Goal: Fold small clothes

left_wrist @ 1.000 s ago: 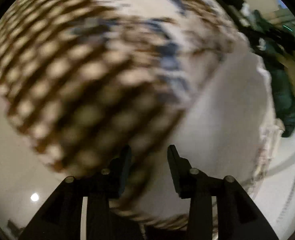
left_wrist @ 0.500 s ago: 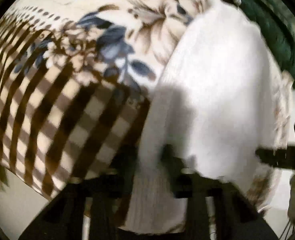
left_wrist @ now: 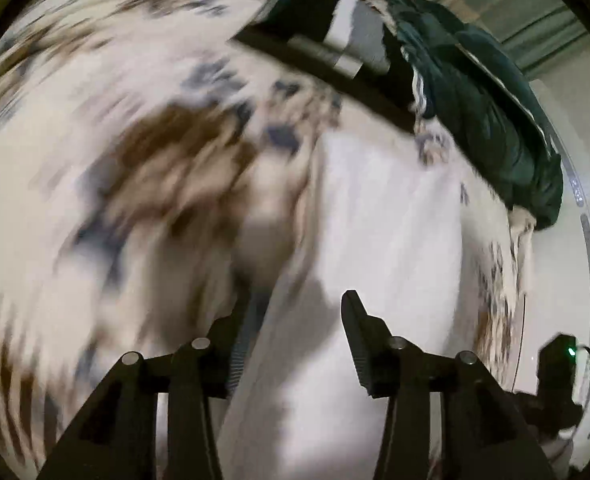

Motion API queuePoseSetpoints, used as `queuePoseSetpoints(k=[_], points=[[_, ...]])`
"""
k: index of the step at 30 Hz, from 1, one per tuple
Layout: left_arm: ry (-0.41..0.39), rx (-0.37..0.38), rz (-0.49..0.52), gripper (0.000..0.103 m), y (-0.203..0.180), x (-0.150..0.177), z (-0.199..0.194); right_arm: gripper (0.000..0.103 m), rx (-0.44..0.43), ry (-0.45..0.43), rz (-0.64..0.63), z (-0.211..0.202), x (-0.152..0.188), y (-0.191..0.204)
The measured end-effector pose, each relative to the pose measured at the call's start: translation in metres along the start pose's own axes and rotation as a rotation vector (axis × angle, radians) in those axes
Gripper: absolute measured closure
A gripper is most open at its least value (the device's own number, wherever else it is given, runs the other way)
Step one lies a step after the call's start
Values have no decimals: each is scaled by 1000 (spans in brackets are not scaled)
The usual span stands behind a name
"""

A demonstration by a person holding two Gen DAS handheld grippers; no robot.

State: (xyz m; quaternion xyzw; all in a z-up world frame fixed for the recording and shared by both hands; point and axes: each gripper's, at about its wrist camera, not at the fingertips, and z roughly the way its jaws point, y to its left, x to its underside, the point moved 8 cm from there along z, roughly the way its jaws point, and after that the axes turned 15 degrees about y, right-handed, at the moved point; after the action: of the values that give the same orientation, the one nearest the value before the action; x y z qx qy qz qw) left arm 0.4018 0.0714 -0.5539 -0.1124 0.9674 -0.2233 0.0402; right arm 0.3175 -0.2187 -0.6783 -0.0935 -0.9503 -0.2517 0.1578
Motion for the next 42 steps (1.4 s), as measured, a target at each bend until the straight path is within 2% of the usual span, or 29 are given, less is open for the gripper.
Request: queuePoseSetpoints(k=[2, 3, 5, 6, 7, 8, 9, 10, 12, 13, 15, 16, 17, 18, 19, 21, 23, 24, 26, 29, 32, 34, 37, 38, 39, 40, 41, 42], points=[[35, 5, 14, 61, -9, -50, 31, 46, -6, -78, 11, -17, -43, 7], [45, 2, 19, 61, -12, -50, 43, 46, -5, -106, 16, -22, -61, 12], [87, 3, 52, 65, -21, -76, 71, 46, -45, -143, 22, -26, -100, 21], [85, 20, 85, 90, -27, -87, 78, 46, -55, -152, 31, -27, -114, 24], [67, 23, 127, 95, -35, -93, 79, 46, -66, -164, 39, -27, -129, 27], [49, -1, 162, 96, -39, -97, 79, 48, -72, -169, 39, -27, -140, 29], [39, -4, 180, 96, -40, -102, 78, 73, -69, -186, 39, -24, -149, 32], [44, -8, 178, 96, -37, -106, 79, 90, -52, -234, 40, -26, -156, 33], [88, 7, 145, 95, -23, -121, 92, 93, 25, -258, 83, -24, -168, 30], [114, 33, 131, 95, -18, -122, 96, 93, 40, -256, 94, -22, -173, 29], [149, 76, 133, 88, -15, -116, 94, 93, 48, -228, 79, -17, -172, 25], [159, 82, 145, 84, -16, -110, 88, 89, 42, -211, 72, -18, -166, 21], [155, 63, 153, 75, -18, -102, 80, 84, 22, -188, 79, -22, -161, 19], [150, 53, 158, 73, -17, -95, 73, 64, 7, -169, 86, -24, -156, 18], [141, 52, 161, 73, -16, -76, 59, 50, -15, -153, 88, -30, -149, 14], [144, 49, 158, 73, -16, -45, 46, 49, -57, -151, 78, -40, -124, 18], [163, 22, 161, 73, -12, 13, 31, 49, -67, -131, 50, -47, -90, 17], [173, 6, 157, 73, -9, 31, 27, 48, -63, -117, 50, -46, -70, 17], [218, -39, 135, 73, 3, 101, 23, 47, -69, -85, 59, -41, -24, 3], [299, -133, 99, 73, 30, 185, 35, 45, -81, -31, 66, -14, 40, -16], [314, -163, 51, 73, 52, 233, 43, 45, -92, 54, 97, 31, 98, -38], [285, -149, 32, 73, 58, 250, 41, 45, -117, 101, 115, 62, 126, -45], [245, -153, 15, 73, 58, 256, 35, 45, -149, 138, 137, 100, 154, -49], [228, -169, 26, 79, 58, 257, 32, 45, -158, 134, 143, 109, 158, -48], [207, -182, 48, 98, 57, 257, 28, 50, -172, 113, 140, 112, 160, -46], [197, -189, 60, 103, 56, 258, 26, 62, -176, 75, 134, 112, 161, -43], [168, -202, 71, 103, 54, 257, 20, 96, -147, 33, 126, 110, 164, -41], [155, -201, 69, 103, 51, 254, 16, 95, -125, 24, 124, 110, 168, -41]])
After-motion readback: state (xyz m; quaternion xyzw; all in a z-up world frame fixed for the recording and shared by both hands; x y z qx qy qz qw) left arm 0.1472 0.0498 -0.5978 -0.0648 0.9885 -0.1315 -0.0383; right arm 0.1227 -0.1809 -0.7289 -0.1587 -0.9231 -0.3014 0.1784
